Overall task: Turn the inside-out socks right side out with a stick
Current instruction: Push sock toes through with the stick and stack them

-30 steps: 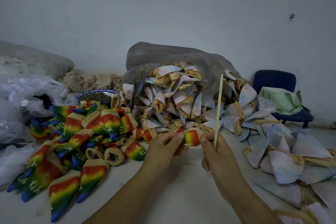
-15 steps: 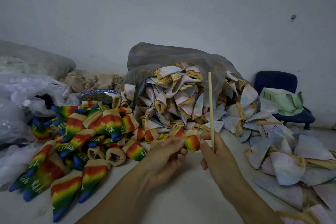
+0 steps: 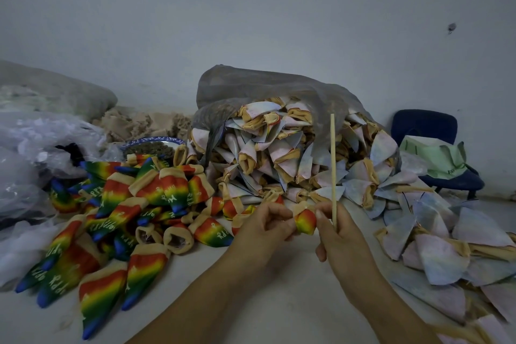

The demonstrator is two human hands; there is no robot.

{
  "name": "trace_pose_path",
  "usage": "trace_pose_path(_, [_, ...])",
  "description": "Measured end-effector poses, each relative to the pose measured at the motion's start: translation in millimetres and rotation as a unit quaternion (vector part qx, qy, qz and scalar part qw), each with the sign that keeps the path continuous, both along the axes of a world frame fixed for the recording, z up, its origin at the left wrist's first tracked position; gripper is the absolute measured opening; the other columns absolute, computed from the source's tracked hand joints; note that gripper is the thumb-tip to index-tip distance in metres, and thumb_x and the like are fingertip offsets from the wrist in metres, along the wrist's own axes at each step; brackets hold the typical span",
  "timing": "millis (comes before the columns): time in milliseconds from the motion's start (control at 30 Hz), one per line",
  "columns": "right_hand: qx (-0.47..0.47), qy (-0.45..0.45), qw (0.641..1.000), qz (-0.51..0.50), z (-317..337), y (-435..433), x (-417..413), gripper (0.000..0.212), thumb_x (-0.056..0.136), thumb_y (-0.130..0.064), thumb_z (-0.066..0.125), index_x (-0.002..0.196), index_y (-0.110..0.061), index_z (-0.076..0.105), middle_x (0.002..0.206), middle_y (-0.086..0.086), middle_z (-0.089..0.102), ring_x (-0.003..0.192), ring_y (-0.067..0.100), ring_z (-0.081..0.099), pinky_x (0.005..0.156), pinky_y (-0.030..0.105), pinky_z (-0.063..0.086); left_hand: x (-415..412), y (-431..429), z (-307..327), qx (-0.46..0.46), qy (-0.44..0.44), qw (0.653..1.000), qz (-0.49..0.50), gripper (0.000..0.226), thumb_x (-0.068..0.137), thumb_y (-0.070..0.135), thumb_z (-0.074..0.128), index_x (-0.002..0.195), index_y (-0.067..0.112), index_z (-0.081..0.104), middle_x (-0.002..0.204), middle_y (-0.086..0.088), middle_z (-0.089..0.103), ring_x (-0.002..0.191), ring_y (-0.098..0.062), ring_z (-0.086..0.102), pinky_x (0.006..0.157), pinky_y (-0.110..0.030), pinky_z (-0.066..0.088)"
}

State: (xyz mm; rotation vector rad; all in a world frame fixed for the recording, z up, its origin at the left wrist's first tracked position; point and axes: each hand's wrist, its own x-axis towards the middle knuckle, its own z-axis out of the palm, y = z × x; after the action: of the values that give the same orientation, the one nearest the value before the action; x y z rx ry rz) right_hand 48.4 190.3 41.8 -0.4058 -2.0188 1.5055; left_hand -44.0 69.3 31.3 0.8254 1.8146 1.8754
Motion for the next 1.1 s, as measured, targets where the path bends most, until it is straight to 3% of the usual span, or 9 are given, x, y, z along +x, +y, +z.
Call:
trace_pose_path(67, [0.001,0.001,1.0,-0.001,0.4,1.1,0.3,0.017,0.099,-0.025,0.044,0.088,-0.03,0.055,0.067,-0.012,0.057,0.044,0.01,0.045,0.042,0.014,0.038,0.1,0.1,-1.0,0.007,0.026,1.0,-0.01,0.02,0.094,0.015,0.065,0.109,0.027,0.066,0.103,0.005,0.071,0.093,-0.004,0.068,0.082,-0.021,0.054])
trace_pose_path(167, [-0.004,0.001,1.0,-0.001,0.1,1.1,-0.1,0.017,0.099,-0.026,0.043,0.088,-0.031,0.055,0.071,-0.01,0.06,0.045,0.009,0.046,0.044,0.015,0.04,4.4,0.7,-1.9,-0.02,0.079,0.996,-0.034,0.026,0.093,0.023,0.066,0.099,0.048,0.071,0.104,0.018,0.071,0.098,-0.001,0.067,0.087,-0.021,0.055])
trace_pose_path(333, [0.069,0.003,0.998,-0.004,-2.9,-3.3,-3.4,0.014,0.099,-0.024,0.045,0.089,-0.03,0.053,0.077,-0.003,0.053,0.056,0.009,0.046,0.053,0.019,0.041,6.7,4.5,-1.8,0.01,0.064,0.998,0.014,0.027,0.095,0.015,0.062,0.093,0.035,0.079,0.092,0.004,0.075,0.094,-0.011,0.07,0.088,-0.027,0.057])
trace_pose_path(467, [0.158,0.013,0.986,-0.059,-6.0,-7.0,-7.0,0.014,0.099,-0.025,0.042,0.087,-0.03,0.047,0.09,-0.008,0.046,0.072,0.004,0.047,0.063,0.015,0.037,5.5,6.0,2.1,0.088,-0.101,0.99,0.036,0.029,0.094,0.011,0.062,0.089,0.032,0.081,0.1,0.009,0.076,0.096,-0.008,0.072,0.076,-0.017,0.055])
trace_pose_path(600, [0.204,0.033,0.972,-0.114,-7.9,-11.0,-8.5,0.012,0.099,-0.023,0.041,0.088,-0.024,0.045,0.088,-0.013,0.041,0.075,-0.008,0.045,0.061,0.006,0.036,-1.3,9.0,1.3,0.162,-0.265,0.95,0.028,0.021,0.094,0.008,0.059,0.11,0.004,0.071,0.112,-0.011,0.073,0.101,-0.019,0.071,0.073,-0.024,0.058])
trace_pose_path(700, [0.208,0.035,0.969,-0.131,-8.0,-9.5,-9.9,0.015,0.099,-0.022,0.042,0.084,-0.027,0.04,0.086,-0.013,0.04,0.073,-0.011,0.045,0.06,0.005,0.037,-3.9,6.7,4.4,0.166,-0.315,0.934,-0.028,0.03,0.088,0.009,0.064,0.117,0.002,0.068,0.113,-0.013,0.073,0.104,-0.019,0.07,0.082,-0.029,0.055])
trace_pose_path(800, [0.178,0.014,0.976,-0.125,-8.9,-8.5,-11.4,0.014,0.099,-0.021,0.042,0.084,-0.022,0.042,0.086,-0.009,0.042,0.069,-0.005,0.046,0.057,0.009,0.038,-3.4,4.5,7.7,0.165,-0.345,0.92,-0.081,0.047,0.079,0.014,0.067,0.125,0.006,0.062,0.111,-0.01,0.073,0.099,-0.015,0.071,0.088,-0.032,0.045])
trace_pose_path(933, [0.052,-0.031,0.995,-0.074,-8.2,-9.8,-12.5,0.014,0.099,-0.026,0.042,0.087,-0.025,0.049,0.076,-0.004,0.05,0.062,0.008,0.045,0.057,0.02,0.037,-4.6,4.0,8.2,0.188,-0.363,0.91,-0.067,0.05,0.082,0.015,0.067,0.131,0.007,0.059,0.11,-0.011,0.073,0.101,-0.019,0.066,0.084,-0.031,0.05])
trace_pose_path(1100, [-0.139,-0.02,0.99,0.003,-2.6,-11.2,-8.4,0.016,0.1,-0.021,0.042,0.092,-0.016,0.054,0.047,-0.014,0.034,0.041,0.004,0.031,0.046,0.021,0.032,-4.3,5.1,0.5,0.123,-0.208,0.967,0.076,0.02,0.096,0.019,0.061,0.114,0.02,0.069,0.118,-0.003,0.07,0.105,-0.014,0.067,0.08,-0.023,0.055])
